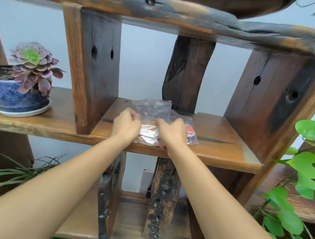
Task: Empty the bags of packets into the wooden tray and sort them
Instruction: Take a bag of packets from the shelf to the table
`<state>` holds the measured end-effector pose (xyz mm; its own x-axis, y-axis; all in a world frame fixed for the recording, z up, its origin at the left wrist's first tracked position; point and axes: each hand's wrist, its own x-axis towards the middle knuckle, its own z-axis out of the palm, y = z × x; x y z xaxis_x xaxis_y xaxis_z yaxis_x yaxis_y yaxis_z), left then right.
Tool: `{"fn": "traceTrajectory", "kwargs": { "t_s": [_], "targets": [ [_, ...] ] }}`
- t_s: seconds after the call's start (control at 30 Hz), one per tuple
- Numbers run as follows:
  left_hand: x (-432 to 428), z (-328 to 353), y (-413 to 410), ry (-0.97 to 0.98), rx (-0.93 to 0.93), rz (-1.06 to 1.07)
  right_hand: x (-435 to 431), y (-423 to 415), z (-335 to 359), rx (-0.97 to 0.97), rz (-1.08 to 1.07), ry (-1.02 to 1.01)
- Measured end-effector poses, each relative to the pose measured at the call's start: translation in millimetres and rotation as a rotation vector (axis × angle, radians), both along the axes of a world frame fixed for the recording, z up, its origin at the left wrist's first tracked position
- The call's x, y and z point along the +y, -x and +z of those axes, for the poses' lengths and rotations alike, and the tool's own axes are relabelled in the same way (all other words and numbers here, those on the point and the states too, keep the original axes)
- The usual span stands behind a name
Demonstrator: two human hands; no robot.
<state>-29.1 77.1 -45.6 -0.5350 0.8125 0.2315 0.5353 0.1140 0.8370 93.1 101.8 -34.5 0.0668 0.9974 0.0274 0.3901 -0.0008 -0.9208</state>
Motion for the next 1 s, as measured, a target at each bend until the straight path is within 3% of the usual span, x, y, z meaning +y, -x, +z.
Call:
{"fn": "traceTrajectory", "kwargs": {
  "t_s": [0.2, 0.43, 0.53, 0.63, 0.77, 1.0],
  "targets": [
    [-45.5, 3.1, -20.9, -0.272, -0.276, -0.076, -37.7, -7.7, -6.3, 0.281, 0.083, 0.059],
    [-109.0, 8.0, -58.3, -0.118, -0.947, -0.110, -103.1, -32.1, -21.4, 0.473, 0.099, 0.099],
    [-137.1, 1.1, -73.9, 0.005, -0.944, -0.127, -131.2, -45.8, -33.5, 0.554, 0.122, 0.092],
    [-164.5, -17.6, -88.0, 0.082, -0.800, -0.140, -159.3, -59.6, -50.6, 0.593, 0.145, 0.102],
    [-203.0, -52.7, -101.1, 0.070, -0.629, -0.113, -197.8, -78.8, -74.7, 0.660, 0.140, 0.204],
    [-262.1, -92.9, -124.2, 0.038, -0.632, -0.117, -256.8, -104.0, -110.1, 0.647, 0.123, 0.299]
  ]
}}
